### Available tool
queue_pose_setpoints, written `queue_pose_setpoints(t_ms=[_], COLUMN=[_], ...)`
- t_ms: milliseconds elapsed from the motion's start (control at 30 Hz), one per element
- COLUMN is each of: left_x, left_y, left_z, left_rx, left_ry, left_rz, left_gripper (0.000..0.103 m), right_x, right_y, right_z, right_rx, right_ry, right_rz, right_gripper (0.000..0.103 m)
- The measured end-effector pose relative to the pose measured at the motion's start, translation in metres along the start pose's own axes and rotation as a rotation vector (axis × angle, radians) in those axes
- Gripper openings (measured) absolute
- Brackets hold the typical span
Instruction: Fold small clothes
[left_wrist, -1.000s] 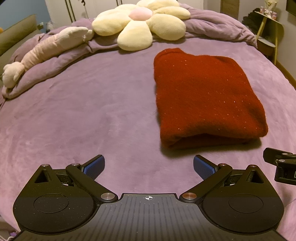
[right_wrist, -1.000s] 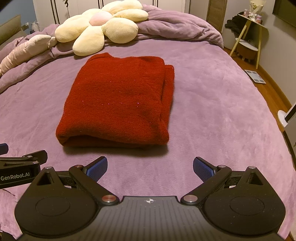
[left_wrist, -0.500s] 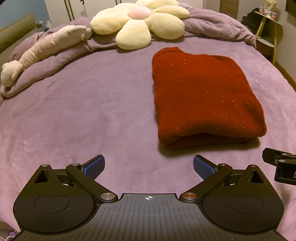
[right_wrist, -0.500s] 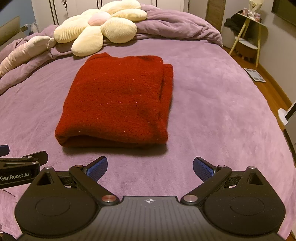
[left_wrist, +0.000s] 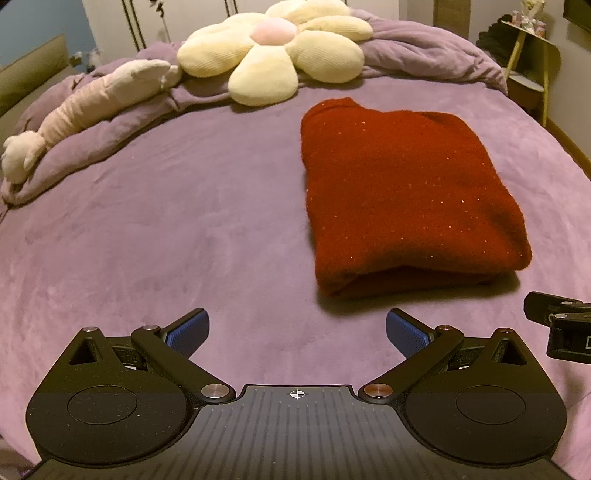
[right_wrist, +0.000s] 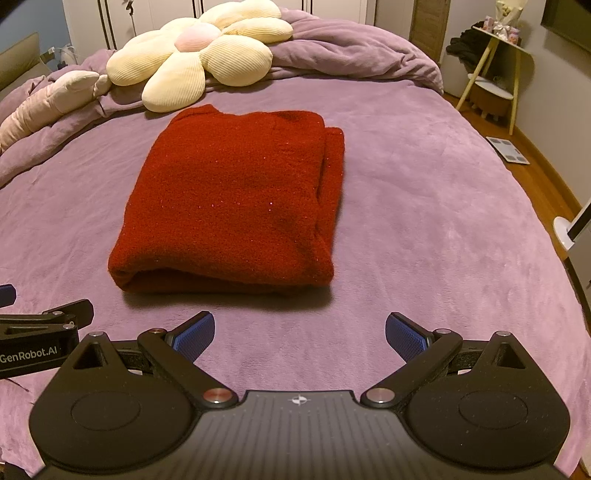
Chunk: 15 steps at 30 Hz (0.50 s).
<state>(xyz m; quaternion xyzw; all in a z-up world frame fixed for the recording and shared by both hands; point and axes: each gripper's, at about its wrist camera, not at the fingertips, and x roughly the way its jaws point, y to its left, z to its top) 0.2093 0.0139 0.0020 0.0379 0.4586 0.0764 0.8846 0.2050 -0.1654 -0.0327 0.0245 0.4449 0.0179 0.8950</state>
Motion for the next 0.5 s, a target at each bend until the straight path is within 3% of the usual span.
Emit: queue_pose_setpoints(t_ms=[500], left_x=[-0.0005], left_y=[-0.0039], left_z=[-0.0007], left_rx=[0.025], left_ry=[-0.005], left_rz=[0.010], left_gripper=[0.103], right_x=[-0.0006], right_y=[-0.0009], right_z=[-0.0014], right_rx=[-0.003], right_ry=[-0.006], right_rz=[-0.006], right_gripper=[0.099])
